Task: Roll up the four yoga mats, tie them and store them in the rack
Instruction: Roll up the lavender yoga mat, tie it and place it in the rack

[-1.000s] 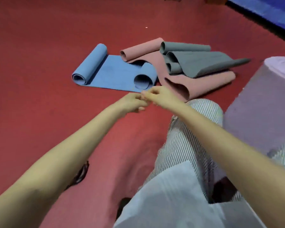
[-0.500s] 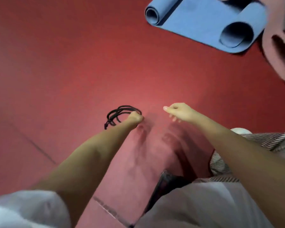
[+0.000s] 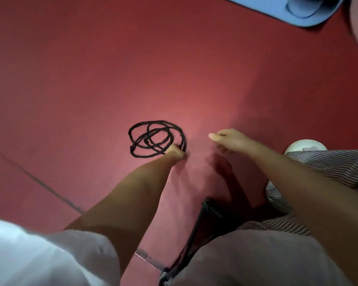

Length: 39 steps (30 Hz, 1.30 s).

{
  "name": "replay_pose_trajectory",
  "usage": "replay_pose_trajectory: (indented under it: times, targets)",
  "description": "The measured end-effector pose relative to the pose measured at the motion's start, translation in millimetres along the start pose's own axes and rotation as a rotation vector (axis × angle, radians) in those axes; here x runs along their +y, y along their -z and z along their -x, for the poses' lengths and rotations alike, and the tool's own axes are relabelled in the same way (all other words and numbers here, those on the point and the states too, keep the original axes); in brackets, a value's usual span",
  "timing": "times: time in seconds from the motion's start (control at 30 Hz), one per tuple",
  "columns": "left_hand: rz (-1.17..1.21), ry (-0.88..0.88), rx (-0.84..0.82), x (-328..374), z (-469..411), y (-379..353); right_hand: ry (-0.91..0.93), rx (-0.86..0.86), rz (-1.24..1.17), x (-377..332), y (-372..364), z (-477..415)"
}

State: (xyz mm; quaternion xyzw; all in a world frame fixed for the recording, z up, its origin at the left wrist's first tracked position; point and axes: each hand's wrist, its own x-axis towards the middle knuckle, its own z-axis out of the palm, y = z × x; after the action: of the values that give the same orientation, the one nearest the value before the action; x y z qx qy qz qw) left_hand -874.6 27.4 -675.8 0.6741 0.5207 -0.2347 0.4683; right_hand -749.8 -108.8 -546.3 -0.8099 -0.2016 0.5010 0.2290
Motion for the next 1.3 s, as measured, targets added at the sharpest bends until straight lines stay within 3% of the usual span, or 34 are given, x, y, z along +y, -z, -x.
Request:
replay_pose_trajectory:
  times: [0.1, 0.23, 0.37, 0.53, 0.83, 1.07, 1.17, 1.3]
  targets:
    - [-0.181, -0.127, -0.106, 14, 8, -18, -0.044, 0.005, 0.045, 12, 2, -1]
    - [-0.001, -0.338, -0.130, 51, 25, -29, -0.054, 0.019, 0.115, 19, 6, 0]
    - [-0.103, -0.629, -0.269, 95, 54, -7, 0.012, 0.166, 0.044, 16, 26, 9]
    - [-0.148, -0.827, -0.330, 147, 90, 19, 0.043, 0.258, 0.066, 12, 66, 20]
    - [0.095, -1.048, -0.094, 226, 161, 18, 0.200, 0.648, -0.239, -12, 136, 80]
    - [0.281, -1.220, -0.027, 292, 241, -8, 0.293, 0.936, -0.469, -21, 176, 149]
    - [0.357, -1.231, -0.074, 312, 276, -20, 0.274, 1.002, -0.408, -21, 193, 184]
    - [0.421, -1.268, -0.193, 331, 320, -39, 0.143, 1.071, -0.093, -18, 211, 230]
